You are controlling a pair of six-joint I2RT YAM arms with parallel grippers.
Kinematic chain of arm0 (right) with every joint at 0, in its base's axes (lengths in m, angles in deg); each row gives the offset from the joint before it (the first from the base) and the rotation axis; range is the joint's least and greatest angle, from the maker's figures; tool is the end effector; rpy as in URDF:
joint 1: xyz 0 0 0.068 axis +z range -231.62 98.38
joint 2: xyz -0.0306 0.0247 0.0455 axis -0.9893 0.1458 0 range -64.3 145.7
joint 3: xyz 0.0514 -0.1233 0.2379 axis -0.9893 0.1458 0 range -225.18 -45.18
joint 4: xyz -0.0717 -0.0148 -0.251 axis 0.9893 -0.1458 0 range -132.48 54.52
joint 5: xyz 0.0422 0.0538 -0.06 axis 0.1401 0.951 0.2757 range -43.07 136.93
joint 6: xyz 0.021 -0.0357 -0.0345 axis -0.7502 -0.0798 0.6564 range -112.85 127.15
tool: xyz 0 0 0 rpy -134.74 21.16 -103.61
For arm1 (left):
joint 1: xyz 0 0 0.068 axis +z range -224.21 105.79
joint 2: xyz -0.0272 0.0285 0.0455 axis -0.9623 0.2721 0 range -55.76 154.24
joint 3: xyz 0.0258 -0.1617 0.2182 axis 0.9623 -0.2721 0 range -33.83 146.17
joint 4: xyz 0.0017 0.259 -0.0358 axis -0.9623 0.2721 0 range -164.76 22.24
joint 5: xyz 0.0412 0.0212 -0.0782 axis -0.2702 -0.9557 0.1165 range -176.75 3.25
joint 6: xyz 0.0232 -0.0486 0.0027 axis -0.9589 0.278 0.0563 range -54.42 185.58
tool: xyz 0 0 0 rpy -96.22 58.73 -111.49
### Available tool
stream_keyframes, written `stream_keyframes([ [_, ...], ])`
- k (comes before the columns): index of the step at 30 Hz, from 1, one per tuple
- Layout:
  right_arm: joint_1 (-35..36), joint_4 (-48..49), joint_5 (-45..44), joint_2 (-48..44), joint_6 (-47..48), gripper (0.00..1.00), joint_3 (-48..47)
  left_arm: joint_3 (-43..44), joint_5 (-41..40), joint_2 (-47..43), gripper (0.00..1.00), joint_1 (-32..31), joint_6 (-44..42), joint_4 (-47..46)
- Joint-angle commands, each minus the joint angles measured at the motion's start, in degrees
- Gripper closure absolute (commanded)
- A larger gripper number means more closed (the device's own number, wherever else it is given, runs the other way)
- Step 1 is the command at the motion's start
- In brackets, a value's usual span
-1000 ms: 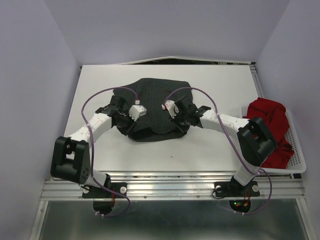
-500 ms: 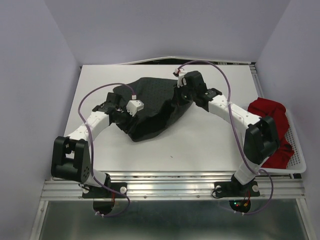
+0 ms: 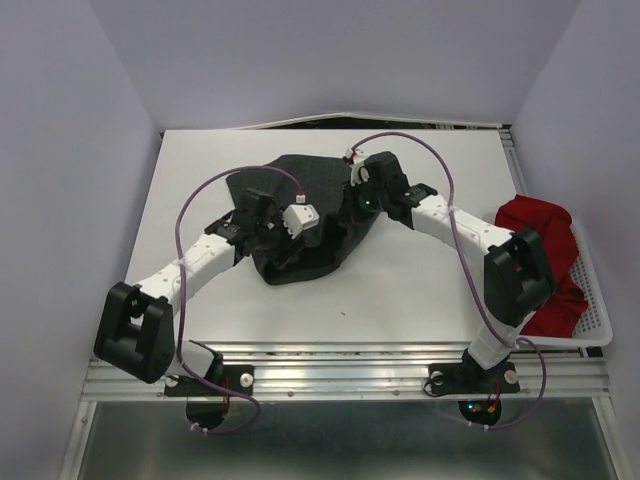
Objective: Fold and stack the skirts
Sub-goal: Flatten the skirt out
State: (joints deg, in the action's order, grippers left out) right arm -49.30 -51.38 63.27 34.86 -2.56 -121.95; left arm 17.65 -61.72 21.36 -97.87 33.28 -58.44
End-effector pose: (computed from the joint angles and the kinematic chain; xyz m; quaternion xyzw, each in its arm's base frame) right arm 0.3296 0.2202 0.2693 -0.2354 0.8613 0.2742 0.3571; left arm 0.2569 -0.1289 0.2479 0.4962 0.7461 -0.1675 0.4112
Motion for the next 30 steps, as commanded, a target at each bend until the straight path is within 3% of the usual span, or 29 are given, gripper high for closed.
stream_keyframes([
  [1, 0.38, 2.89, 1.24, 1.13, -0.83, 0.99, -1.36, 2.30, -5.25, 2.94, 0.32, -1.91, -0.84, -3.04],
  [15, -0.15, 2.72, 2.03, 0.87, -1.18, 0.99, 0.75, 4.15, -19.93, 9.45, 0.33, -10.96, -13.66, -9.80],
  [18, -0.67, 2.72, 2.21, 0.34, -0.66, 0.99, 1.36, 5.64, -23.71, 11.64, 0.47, -11.93, -16.66, -9.64],
  [19, -1.37, 2.63, 2.21, 0.08, -0.39, 0.99, 1.62, 6.60, -24.15, 12.26, 0.62, -11.94, -16.92, -8.85],
  [21, -2.60, 2.37, 2.12, -0.71, 0.75, 0.99, 2.32, 9.41, -26.42, 13.23, 0.74, -11.85, -15.96, -7.19],
  [25, -6.46, 1.67, 2.73, -0.98, 3.38, 0.99, 2.59, 14.25, -23.47, 10.86, 0.98, -11.94, -12.54, -4.10],
  [30, -10.34, 1.84, 2.47, 2.61, 6.37, 0.99, -0.56, 25.40, -20.91, 9.71, 1.00, -11.94, -5.16, -0.15],
])
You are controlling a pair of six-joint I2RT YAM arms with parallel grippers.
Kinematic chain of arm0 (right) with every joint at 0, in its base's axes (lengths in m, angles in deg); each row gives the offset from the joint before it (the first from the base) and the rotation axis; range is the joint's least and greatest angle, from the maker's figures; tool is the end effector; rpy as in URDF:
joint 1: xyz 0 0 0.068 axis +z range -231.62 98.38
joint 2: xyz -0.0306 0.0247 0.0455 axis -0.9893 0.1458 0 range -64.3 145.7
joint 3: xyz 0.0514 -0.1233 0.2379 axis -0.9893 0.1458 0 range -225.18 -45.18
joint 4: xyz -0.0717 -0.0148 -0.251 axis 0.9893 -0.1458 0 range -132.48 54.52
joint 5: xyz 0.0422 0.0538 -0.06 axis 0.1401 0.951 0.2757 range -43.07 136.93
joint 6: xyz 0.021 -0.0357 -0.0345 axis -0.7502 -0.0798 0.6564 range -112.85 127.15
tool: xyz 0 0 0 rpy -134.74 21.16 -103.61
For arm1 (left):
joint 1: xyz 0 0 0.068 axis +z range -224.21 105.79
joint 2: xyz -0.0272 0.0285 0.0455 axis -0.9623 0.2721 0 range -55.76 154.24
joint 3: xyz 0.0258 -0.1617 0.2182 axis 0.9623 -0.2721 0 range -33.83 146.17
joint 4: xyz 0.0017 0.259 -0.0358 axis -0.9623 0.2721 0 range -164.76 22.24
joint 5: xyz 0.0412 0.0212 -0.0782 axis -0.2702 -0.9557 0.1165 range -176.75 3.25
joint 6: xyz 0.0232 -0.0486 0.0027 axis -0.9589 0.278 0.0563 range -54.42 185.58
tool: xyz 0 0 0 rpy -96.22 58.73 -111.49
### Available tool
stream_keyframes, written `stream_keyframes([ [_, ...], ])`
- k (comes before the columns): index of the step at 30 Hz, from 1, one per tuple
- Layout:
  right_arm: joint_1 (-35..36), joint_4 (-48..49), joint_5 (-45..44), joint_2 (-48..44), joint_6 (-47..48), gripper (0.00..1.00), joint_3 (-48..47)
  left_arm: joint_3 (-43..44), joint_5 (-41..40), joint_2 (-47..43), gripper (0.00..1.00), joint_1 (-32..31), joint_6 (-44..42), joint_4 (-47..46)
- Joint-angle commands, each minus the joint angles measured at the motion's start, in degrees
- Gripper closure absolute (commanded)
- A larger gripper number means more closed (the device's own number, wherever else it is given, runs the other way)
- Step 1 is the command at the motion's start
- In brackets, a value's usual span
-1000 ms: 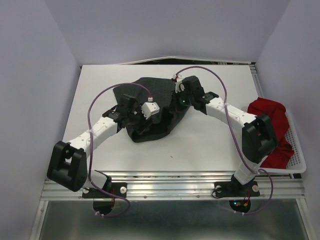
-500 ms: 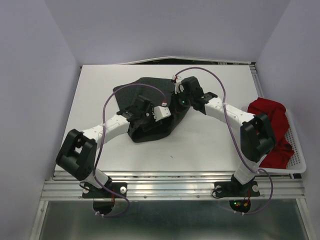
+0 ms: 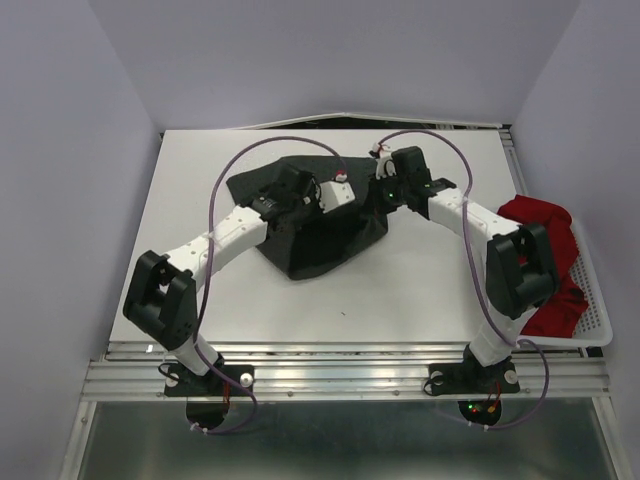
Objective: Fold and stack the skirts
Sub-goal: Flatten the skirt out
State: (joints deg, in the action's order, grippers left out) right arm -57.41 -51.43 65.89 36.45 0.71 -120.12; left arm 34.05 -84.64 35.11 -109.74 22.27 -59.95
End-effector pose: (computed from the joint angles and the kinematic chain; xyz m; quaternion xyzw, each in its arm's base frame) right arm 0.3567 0.1729 0.2486 -0.2055 0.8790 0.2515 0.3490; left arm 0.2919 -0.2099 0.2699 0.5764 0.6885 0.0133 0.4400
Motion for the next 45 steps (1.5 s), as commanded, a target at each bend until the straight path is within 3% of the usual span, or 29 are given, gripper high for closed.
stream_keyframes([
  [1, -2.23, 1.97, -0.07, 3.03, 3.01, 0.99, -3.45, 10.85, 2.63, -3.25, 1.00, -0.07, 8.83, 1.62],
  [2, -2.93, 1.97, -0.33, 4.18, 2.57, 0.99, -6.07, 14.53, 2.64, -2.81, 1.00, -0.07, 10.68, 1.63],
  [4, -3.46, 1.36, -1.82, 6.81, 0.56, 0.75, -9.07, 18.84, 1.76, -1.15, 1.00, -0.07, 16.13, -0.39],
  [5, -4.07, 0.75, -2.26, 6.92, -0.06, 0.36, -11.09, 20.52, 1.06, -0.18, 1.00, -0.07, 17.89, -0.57],
  [6, -4.60, 0.30, -2.44, 6.66, -0.50, 0.25, -11.28, 22.72, 0.45, 1.05, 1.00, -0.07, 19.74, 0.13],
  [9, -4.61, -2.06, -7.24, 2.55, -3.40, 0.14, -8.14, 31.15, -4.39, 7.11, 1.00, 0.19, 25.89, 4.07],
  [13, -4.61, -3.22, -8.60, -4.93, -8.85, 0.14, 1.77, 38.54, -6.59, 13.36, 1.00, 0.90, 32.31, 7.60],
  [18, -4.61, 3.96, 2.19, -12.67, -15.79, 0.15, 12.96, 44.61, -4.66, 17.58, 1.00, 1.60, 35.66, 9.53],
  [23, -2.07, 6.54, 4.42, -11.72, -17.30, 0.24, 17.54, 50.67, -4.40, 20.48, 1.00, 2.13, 36.28, 12.96],
  [33, 6.29, 15.14, -2.94, -7.60, -16.41, 0.31, 25.19, 54.11, -3.43, 21.81, 1.00, 3.88, 36.98, 14.90],
  [39, 6.29, 19.11, -13.66, -2.32, -19.40, 0.43, 23.00, 53.94, -3.16, 21.28, 1.00, 4.50, 36.72, 15.78],
  [45, 6.29, 20.69, -17.73, -1.61, -20.72, 0.45, 22.20, 52.36, -2.73, 19.87, 1.00, 5.82, 36.10, 15.69],
])
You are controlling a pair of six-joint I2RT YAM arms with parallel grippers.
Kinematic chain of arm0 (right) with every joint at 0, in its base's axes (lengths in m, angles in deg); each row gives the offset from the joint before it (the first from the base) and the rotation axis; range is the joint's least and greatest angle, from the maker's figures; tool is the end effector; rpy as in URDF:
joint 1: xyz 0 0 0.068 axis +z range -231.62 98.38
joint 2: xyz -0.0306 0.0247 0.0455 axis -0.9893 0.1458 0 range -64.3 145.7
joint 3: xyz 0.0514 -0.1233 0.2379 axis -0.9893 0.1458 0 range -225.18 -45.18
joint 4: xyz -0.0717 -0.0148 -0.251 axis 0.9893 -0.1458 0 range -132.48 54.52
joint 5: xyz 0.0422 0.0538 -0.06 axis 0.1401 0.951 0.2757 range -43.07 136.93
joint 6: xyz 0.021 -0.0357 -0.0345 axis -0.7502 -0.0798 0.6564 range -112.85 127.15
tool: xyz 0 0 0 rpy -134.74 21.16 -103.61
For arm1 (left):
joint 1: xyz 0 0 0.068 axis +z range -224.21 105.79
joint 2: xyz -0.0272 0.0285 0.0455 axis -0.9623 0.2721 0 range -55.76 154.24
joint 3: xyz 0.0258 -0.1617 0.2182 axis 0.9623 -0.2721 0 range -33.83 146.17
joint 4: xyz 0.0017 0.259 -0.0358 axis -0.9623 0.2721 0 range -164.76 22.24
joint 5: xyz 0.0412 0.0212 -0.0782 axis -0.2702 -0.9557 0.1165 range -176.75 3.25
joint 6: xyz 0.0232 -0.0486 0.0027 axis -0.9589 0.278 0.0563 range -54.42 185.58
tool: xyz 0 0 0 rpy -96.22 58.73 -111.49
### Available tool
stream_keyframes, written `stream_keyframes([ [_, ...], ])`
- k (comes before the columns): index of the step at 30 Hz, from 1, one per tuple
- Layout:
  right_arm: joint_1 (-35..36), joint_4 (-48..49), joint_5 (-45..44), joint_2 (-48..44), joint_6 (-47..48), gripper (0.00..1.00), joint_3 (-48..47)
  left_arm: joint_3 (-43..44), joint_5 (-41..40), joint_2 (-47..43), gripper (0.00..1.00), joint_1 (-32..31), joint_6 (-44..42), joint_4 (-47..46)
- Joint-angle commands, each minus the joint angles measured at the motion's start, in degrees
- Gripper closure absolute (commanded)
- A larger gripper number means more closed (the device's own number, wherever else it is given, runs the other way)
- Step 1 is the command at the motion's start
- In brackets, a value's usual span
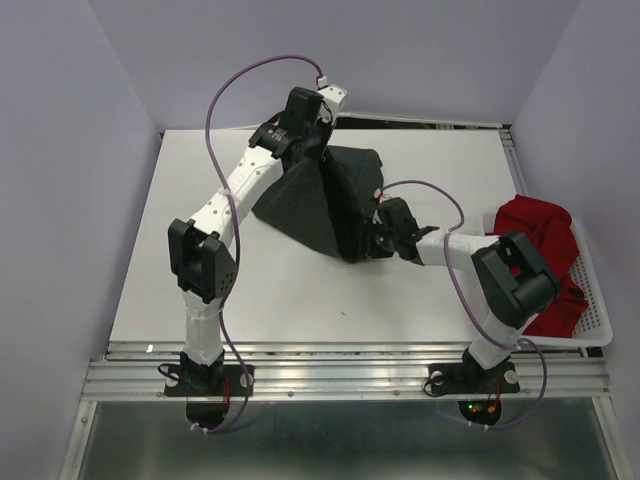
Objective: Fold and stack the skirts
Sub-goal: Flatten the skirt out
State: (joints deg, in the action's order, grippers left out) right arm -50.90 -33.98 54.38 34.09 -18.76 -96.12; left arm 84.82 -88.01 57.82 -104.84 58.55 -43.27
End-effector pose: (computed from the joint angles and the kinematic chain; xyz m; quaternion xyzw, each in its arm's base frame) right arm 0.2938 0.1798 0.1563 -0.0632 0.9232 0.2305 0.3009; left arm 0.3984 -0.2349 0.3882 0.2688 0.8063 -0.0986 0.5176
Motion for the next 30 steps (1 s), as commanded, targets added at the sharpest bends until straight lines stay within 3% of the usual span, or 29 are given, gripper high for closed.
stream_keyframes([
  [1, -0.22, 3.07, -5.78, 0.58, -1.07, 0.43, -2.06, 1.32, 0.82, -3.01, 1.00, 1.10, -0.18, -0.99],
  [5, -0.22, 2.64, -3.14, -0.57, -0.02, 0.37, -4.16, -1.04, 0.91, -3.89, 1.00, 1.45, -0.62, -1.77],
  [8, -0.22, 2.63, -3.40, -0.66, 0.60, 0.38, -5.57, -1.32, 1.78, -3.89, 1.00, 1.45, -0.53, -1.87],
  [9, -0.22, 2.63, -3.66, -0.48, 1.21, 0.42, -5.75, -1.23, 2.65, -3.72, 1.00, 1.54, -0.36, -1.78],
  [11, -0.74, 2.55, -4.01, 0.49, 2.26, 0.66, -6.10, -1.05, 2.58, -3.54, 1.00, 1.63, -0.36, -1.78],
  [12, -0.75, 2.55, -4.54, 0.75, 3.14, 0.84, -6.02, -0.27, 2.49, -3.45, 1.00, 2.24, -0.18, -1.43],
  [14, -0.75, 1.41, -5.59, 0.58, 5.42, 0.99, -5.84, 1.49, 2.05, -2.93, 1.00, 3.47, 0.08, -0.46],
  [18, -6.61, -1.32, -7.27, -2.76, 15.52, 0.99, -6.28, 9.13, -0.31, -1.61, 1.00, 8.21, -2.19, 2.17],
  [22, -11.54, -6.85, -8.60, -6.71, 27.82, 0.99, -10.13, 17.73, -4.71, -1.78, 1.00, 11.64, -10.27, 3.32],
  [28, -11.56, -16.76, -9.28, -9.80, 46.46, 0.99, -27.69, 9.07, -7.88, -11.35, 1.00, 11.91, -19.42, -5.45],
  [30, -11.56, -19.24, -10.78, -8.57, 52.59, 0.99, -39.11, 7.65, -9.37, -14.51, 1.00, 11.91, -20.57, -8.01],
])
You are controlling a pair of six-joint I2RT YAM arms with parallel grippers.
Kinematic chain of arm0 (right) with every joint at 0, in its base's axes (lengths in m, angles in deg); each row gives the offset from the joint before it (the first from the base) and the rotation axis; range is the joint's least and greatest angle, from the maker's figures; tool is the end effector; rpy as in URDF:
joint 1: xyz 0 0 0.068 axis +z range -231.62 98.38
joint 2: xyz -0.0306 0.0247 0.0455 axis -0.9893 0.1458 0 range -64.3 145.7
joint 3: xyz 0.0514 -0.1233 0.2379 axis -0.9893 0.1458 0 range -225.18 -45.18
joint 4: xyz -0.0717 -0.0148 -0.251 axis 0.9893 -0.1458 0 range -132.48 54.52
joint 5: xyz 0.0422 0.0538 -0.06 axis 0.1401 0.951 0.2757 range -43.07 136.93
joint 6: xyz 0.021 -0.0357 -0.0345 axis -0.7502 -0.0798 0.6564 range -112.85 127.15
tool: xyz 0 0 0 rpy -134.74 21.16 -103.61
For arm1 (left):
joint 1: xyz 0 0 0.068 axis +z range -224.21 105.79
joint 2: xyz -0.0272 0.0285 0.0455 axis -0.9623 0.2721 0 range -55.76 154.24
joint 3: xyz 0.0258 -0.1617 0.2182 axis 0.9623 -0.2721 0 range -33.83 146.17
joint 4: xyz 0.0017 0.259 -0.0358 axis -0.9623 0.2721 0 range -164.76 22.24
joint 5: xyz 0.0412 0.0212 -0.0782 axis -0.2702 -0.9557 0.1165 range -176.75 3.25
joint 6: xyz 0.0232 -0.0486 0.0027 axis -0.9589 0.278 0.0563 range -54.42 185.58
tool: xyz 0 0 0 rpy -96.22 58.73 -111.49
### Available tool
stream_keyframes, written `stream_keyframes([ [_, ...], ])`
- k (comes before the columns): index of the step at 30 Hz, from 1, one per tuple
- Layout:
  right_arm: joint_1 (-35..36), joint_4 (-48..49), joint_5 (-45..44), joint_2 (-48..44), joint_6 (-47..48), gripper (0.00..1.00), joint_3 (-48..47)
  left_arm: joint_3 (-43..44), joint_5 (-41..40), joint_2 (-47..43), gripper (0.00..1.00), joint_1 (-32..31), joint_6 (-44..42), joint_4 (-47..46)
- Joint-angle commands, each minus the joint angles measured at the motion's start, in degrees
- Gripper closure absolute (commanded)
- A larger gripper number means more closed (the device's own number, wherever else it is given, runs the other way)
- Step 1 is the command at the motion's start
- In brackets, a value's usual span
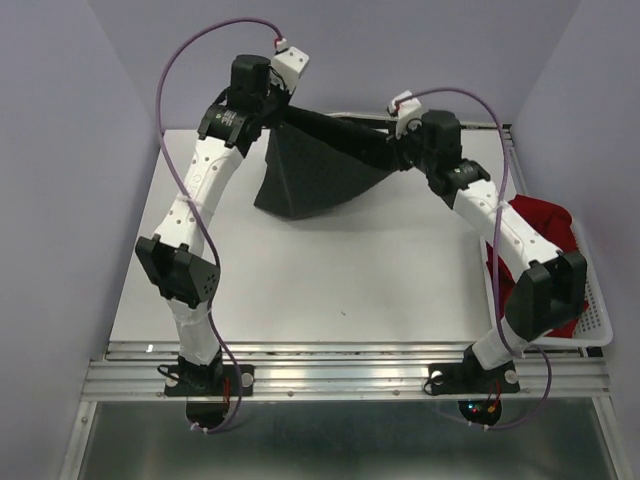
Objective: Fold and stack the skirts
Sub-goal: Flatten the skirt out
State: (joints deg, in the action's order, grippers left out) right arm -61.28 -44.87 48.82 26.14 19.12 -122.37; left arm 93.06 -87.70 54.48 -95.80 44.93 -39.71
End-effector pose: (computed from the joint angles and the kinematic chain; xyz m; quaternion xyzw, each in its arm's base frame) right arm 0.3516 0.1315 0.3376 -0.2403 0.7966 0.0541 0.5520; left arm 0.4027 -0.1586 0.4543 0.2877 0.7583 0.0019 0.5850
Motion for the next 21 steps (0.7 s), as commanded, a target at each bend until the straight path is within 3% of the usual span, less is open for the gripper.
stream_keyframes([
  [1, -1.18, -10.54, -7.23, 1.04, 16.58, 0.99, -16.73, -0.77, -10.99, -12.05, 1.00, 3.21, -8.00, -13.84],
  [2, -1.70, -11.52, -7.95, 1.93, 18.25, 0.99, -24.34, -0.77, -11.09, -13.71, 1.00, 3.30, -8.88, -14.65],
  [7, -1.71, -19.25, -11.28, 4.75, 29.50, 0.99, -40.13, -2.69, -5.57, -19.61, 1.00, 4.00, -18.53, -12.31],
  [12, -2.23, -22.50, -12.27, -2.08, 38.38, 0.99, -34.01, -11.21, 4.45, -29.17, 1.00, 5.32, -29.62, -3.68],
  [15, -2.23, -34.15, -9.28, -4.38, 40.76, 0.99, -31.36, -20.69, 9.11, -34.54, 1.00, 5.32, -31.55, 2.02],
  [18, -2.23, -45.58, -6.91, -3.43, 43.57, 0.96, -31.97, -23.87, 15.26, -36.67, 1.00, 5.32, -34.36, 10.00],
  [21, -2.23, -51.42, -4.63, -1.84, 43.33, 0.96, -33.38, -26.16, 17.91, -36.41, 1.00, 5.32, -32.89, 11.97],
])
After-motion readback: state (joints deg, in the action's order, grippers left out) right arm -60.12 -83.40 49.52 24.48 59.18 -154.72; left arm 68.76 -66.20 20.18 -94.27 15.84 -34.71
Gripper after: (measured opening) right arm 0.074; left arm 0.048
